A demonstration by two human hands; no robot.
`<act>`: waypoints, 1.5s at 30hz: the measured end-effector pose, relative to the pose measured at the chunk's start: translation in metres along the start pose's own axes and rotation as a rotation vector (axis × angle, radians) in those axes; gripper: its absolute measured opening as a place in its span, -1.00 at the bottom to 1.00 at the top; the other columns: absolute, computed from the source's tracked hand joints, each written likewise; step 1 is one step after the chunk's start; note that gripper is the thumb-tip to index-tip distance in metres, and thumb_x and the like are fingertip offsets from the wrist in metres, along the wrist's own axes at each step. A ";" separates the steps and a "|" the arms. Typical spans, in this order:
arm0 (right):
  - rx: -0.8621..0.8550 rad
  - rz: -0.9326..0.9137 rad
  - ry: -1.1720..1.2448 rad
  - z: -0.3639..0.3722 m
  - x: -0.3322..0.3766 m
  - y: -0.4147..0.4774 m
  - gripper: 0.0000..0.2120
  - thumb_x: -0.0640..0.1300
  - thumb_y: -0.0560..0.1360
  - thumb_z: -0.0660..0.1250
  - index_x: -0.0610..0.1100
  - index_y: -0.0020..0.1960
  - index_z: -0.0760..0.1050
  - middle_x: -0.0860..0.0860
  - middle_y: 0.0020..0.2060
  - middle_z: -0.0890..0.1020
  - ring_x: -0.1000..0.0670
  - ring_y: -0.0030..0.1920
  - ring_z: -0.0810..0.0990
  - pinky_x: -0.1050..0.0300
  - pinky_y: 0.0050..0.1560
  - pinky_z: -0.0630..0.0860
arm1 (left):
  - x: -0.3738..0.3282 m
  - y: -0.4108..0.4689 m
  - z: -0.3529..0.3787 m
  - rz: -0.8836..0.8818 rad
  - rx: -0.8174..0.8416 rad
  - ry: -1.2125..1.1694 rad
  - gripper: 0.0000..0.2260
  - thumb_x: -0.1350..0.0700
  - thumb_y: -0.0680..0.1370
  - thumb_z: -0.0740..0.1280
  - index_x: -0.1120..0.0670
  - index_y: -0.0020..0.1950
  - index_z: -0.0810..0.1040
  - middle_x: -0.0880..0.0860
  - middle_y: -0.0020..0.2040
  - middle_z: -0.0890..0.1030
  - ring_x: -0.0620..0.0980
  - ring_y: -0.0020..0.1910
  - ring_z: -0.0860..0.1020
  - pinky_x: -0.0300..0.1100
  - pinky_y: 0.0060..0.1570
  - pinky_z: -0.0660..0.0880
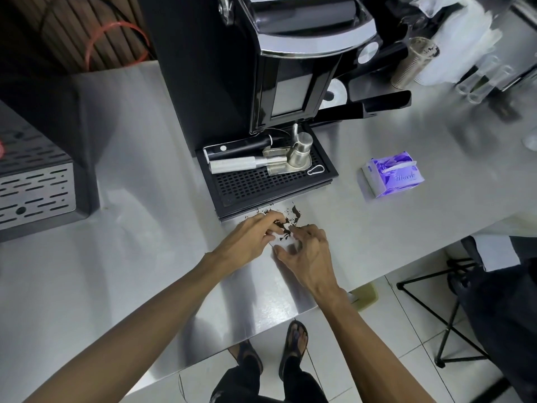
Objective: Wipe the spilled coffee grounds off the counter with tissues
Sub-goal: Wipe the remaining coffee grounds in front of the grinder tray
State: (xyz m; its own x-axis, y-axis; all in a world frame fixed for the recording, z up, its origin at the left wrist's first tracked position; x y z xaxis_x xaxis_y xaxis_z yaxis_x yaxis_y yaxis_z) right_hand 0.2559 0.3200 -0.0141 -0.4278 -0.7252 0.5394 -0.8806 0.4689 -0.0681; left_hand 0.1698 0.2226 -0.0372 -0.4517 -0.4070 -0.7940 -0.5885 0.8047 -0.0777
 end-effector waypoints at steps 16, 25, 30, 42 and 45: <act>0.052 -0.087 0.041 0.004 -0.002 0.010 -0.58 -0.01 0.36 0.50 -0.09 0.19 0.61 -0.05 0.02 0.58 -0.03 0.07 0.48 0.22 0.02 0.46 | -0.009 0.008 -0.005 0.049 0.009 0.080 -0.58 0.28 0.48 0.45 -0.11 0.18 0.39 -0.11 0.03 0.52 -0.13 -0.12 0.56 -0.08 -0.09 0.58; 0.065 -0.120 0.045 0.002 -0.001 0.014 -0.62 -0.05 0.37 0.50 -0.10 0.17 0.61 -0.05 -0.02 0.60 -0.04 0.00 0.50 0.20 -0.02 0.44 | -0.005 0.015 -0.008 0.066 0.001 0.268 -0.39 0.07 0.46 0.49 -0.17 0.43 0.30 -0.21 0.09 0.63 -0.07 0.13 0.42 -0.11 0.21 0.36; 0.065 -0.146 0.040 0.001 -0.001 0.015 -0.67 -0.06 0.39 0.49 -0.09 0.14 0.62 -0.01 -0.07 0.59 0.02 -0.07 0.44 0.20 -0.08 0.42 | -0.007 0.015 -0.008 0.085 -0.007 0.294 -0.40 0.04 0.47 0.47 -0.22 0.41 0.26 -0.24 0.06 0.60 -0.09 0.06 0.39 -0.16 0.16 0.36; 0.069 -0.114 0.048 0.004 -0.005 0.020 -0.68 -0.06 0.34 0.51 -0.11 0.06 0.62 0.08 -0.26 0.49 0.03 -0.17 0.43 0.26 -0.12 0.35 | -0.015 0.016 -0.008 0.140 0.016 0.329 -0.42 0.05 0.47 0.48 -0.14 0.39 0.29 -0.23 0.00 0.63 -0.13 0.07 0.37 -0.16 0.15 0.32; 0.074 -0.115 0.043 0.006 -0.006 0.022 -0.70 -0.05 0.32 0.50 -0.10 0.02 0.62 0.11 -0.30 0.46 0.04 -0.20 0.43 0.29 -0.10 0.34 | -0.018 0.016 -0.008 0.155 0.025 0.338 -0.44 0.06 0.47 0.47 -0.13 0.38 0.27 -0.23 -0.01 0.62 -0.14 0.06 0.36 -0.18 0.14 0.30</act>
State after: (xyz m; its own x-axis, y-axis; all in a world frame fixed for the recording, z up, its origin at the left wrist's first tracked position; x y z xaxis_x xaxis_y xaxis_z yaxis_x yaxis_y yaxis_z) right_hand 0.2377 0.3316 -0.0241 -0.3156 -0.7491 0.5825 -0.9366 0.3444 -0.0646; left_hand 0.1632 0.2397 -0.0191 -0.7326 -0.3958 -0.5538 -0.4811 0.8766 0.0099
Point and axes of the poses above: each hand's wrist, its own y-axis towards the middle knuckle, its own z-axis out of the palm, x = y × z, the point moved 9 cm from there along y, towards the middle knuckle
